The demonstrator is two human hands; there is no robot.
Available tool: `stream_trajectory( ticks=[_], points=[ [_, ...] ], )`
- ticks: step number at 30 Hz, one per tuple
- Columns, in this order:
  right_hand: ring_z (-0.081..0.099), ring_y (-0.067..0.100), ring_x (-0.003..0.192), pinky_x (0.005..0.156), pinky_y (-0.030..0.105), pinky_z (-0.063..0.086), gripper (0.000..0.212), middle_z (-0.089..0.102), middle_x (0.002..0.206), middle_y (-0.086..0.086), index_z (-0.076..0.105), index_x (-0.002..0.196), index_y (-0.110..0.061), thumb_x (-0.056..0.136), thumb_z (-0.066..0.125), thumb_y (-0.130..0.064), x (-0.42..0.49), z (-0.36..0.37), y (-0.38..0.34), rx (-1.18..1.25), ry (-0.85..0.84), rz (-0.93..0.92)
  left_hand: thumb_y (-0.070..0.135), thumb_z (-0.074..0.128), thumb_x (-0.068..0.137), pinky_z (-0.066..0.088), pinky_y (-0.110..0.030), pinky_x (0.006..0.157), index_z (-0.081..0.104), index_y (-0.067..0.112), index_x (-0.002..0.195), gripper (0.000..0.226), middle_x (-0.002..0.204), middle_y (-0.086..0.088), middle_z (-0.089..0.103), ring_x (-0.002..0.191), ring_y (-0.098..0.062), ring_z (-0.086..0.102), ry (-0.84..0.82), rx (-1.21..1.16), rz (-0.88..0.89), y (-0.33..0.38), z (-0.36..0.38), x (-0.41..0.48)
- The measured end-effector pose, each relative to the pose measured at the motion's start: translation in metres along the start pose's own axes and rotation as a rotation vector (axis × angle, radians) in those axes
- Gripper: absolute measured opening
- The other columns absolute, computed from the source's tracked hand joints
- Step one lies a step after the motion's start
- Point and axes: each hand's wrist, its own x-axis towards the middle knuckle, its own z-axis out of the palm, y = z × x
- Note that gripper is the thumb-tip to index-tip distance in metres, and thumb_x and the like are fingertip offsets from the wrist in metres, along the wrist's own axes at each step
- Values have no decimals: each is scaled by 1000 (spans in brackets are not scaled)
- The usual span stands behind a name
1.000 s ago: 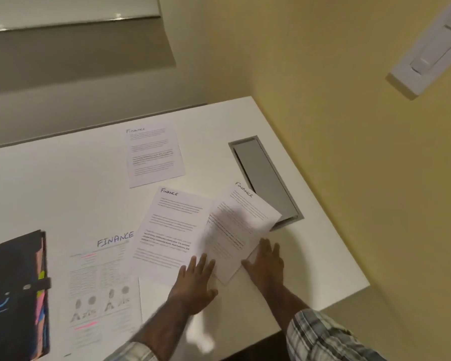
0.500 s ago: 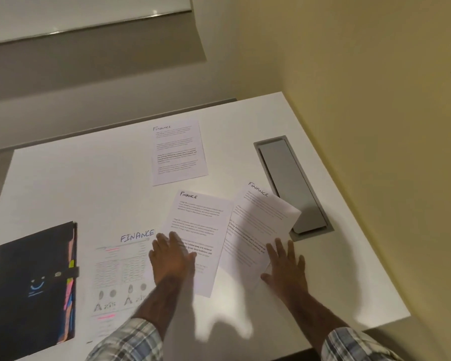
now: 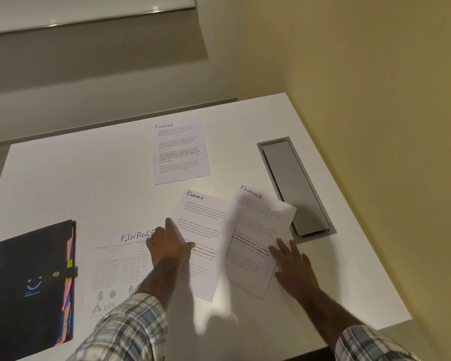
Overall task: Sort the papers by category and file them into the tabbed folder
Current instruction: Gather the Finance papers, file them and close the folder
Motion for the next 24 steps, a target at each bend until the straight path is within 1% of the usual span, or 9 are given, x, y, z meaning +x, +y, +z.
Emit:
stream_trajectory(
  ticks=[2, 5, 7, 10, 13, 16, 18, 21, 24],
  points=[
    [-1, 34, 157, 122, 59, 18, 70, 3, 171, 0, 19, 158, -31, 98, 55, -26, 1, 0, 2, 16, -2, -10, 46, 85, 72, 45, -47, 96, 38, 14, 136, 85, 118, -15, 60, 114, -35, 57, -11, -27, -2, 3, -7, 0],
    [1, 33, 157, 123, 57, 19, 68, 5, 171, 0, 22, 158, -31, 98, 56, -30, 1, 1, 3, 34, -2, -16, 20, 59, 92, 49, -44, 86, 53, 11, 121, 31, 113, -14, 62, 108, -35, 60, -7, -100, 7, 4, -13, -1],
    [8, 29, 157, 123, 51, 20, 63, 13, 170, 1, 32, 156, -29, 98, 57, -34, -1, 0, 0, 84, 38, -26, 15, 50, 96, 49, -38, 77, 63, 11, 107, 18, 106, -11, 65, 97, -31, 62, -52, -184, -8, 6, -15, 1],
    [42, 22, 143, 116, 37, 36, 51, 46, 156, 2, 52, 144, -20, 97, 63, -35, -5, -2, -15, 299, 221, -21, 12, 53, 96, 51, -32, 67, 63, 20, 82, 19, 90, -9, 72, 77, -25, 64, -120, -478, 46, 14, -25, -3],
    [60, 19, 117, 91, 29, 53, 54, 62, 134, 0, 55, 139, -18, 91, 73, -34, -10, -11, -36, 746, 368, 151, 11, 62, 96, 48, -24, 68, 72, 19, 91, 14, 90, -8, 77, 75, -17, 66, -207, -759, 197, 25, -35, -16],
    [66, 19, 101, 74, 26, 54, 60, 64, 121, 2, 51, 138, -18, 86, 80, -23, -10, -22, -45, 1336, 328, 354, 19, 67, 94, 52, -31, 85, 76, 17, 99, 11, 100, -12, 79, 89, -22, 72, -382, -1016, 233, 38, -40, -20],
    [71, 26, 98, 77, 39, 60, 45, 71, 115, 9, 57, 129, -11, 89, 77, -17, -8, -26, -39, 1616, 188, 404, 29, 71, 87, 51, -43, 98, 77, 16, 103, 21, 107, -12, 78, 105, -35, 72, -490, -1127, 228, 48, -38, -16],
    [72, 34, 101, 88, 54, 60, 22, 76, 112, 13, 70, 116, -8, 93, 68, -7, -6, -23, -24, 1649, 139, 381, 30, 68, 93, 52, -36, 84, 74, 12, 86, 21, 90, -2, 76, 84, -25, 71, -481, -1036, 293, 74, -35, -18],
    [73, 37, 99, 87, 61, 59, 17, 77, 107, 12, 72, 110, -11, 95, 65, -7, -10, -22, -5, 1587, 261, 410, 19, 52, 102, 45, -28, 78, 70, 12, 86, 25, 86, 4, 68, 79, -15, 61, -192, -787, 280, 97, -18, -22]
  ],
)
